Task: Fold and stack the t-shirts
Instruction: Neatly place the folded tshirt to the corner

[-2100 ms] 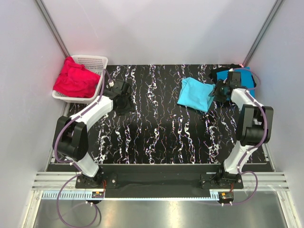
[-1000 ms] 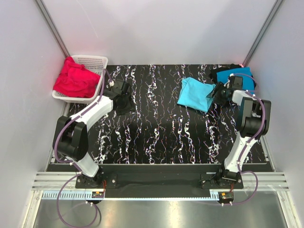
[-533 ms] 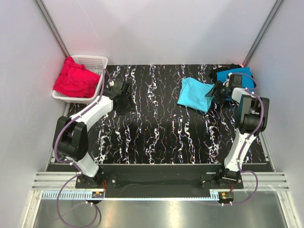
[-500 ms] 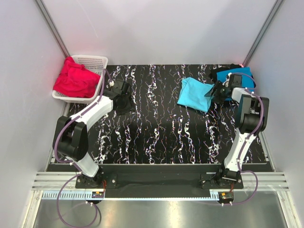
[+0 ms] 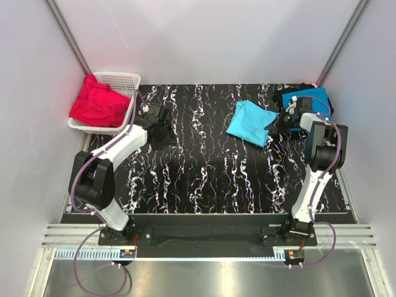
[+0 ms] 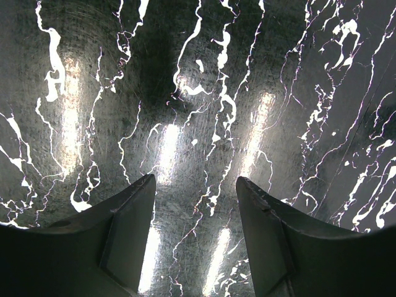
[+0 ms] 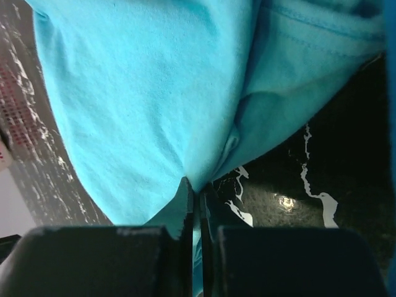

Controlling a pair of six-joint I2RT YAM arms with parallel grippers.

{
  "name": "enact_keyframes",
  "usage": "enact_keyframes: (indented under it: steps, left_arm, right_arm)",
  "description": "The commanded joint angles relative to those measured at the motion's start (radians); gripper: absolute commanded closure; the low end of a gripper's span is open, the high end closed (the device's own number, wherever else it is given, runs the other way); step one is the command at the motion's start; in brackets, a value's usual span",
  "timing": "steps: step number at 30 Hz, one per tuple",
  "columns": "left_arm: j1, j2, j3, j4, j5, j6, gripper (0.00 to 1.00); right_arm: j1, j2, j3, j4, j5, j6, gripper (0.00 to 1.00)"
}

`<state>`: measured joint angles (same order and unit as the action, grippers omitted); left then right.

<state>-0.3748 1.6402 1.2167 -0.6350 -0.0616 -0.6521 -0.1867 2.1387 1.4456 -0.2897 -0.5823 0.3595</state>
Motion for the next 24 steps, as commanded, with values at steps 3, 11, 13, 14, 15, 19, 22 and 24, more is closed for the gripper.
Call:
enact_keyframes:
  steps: [3, 11, 13, 14, 15, 19, 22, 24]
  left_arm:
    - [0.004, -0.026, 0.014, 0.023, 0.016, -0.004, 0.40]
    - [0.004, -0.043, 0.020, 0.021, 0.017, -0.006, 0.40]
    - [0.004, -0.049, 0.023, 0.021, 0.019, -0.006, 0.40]
    - [0.004, -0.051, 0.023, 0.020, 0.023, -0.006, 0.40]
    - [0.004, -0.054, 0.026, 0.020, 0.025, -0.006, 0.40]
    - [0.004, -0.077, 0.024, 0.020, 0.031, -0.007, 0.40]
    - [0.004, -0.095, 0.021, 0.020, 0.028, -0.006, 0.39]
    - [0.002, -0.106, 0.020, 0.017, 0.029, -0.004, 0.39]
  right_arm:
    - [0.070, -0.107, 0.036, -0.136, 0.143, -0.083, 1.00]
    - [0.147, -0.266, 0.024, -0.325, 0.357, -0.065, 1.00]
    - [0.150, -0.318, 0.007, -0.371, 0.404, -0.057, 1.00]
    - [0.150, -0.341, 0.003, -0.402, 0.447, -0.047, 1.00]
    - [0.150, -0.347, -0.002, -0.420, 0.470, -0.042, 1.00]
    - [0.150, -0.365, -0.014, -0.499, 0.571, -0.030, 1.00]
    - [0.150, -0.391, -0.039, -0.516, 0.650, -0.007, 1.00]
    - [0.150, -0.410, -0.044, -0.529, 0.728, 0.013, 1.00]
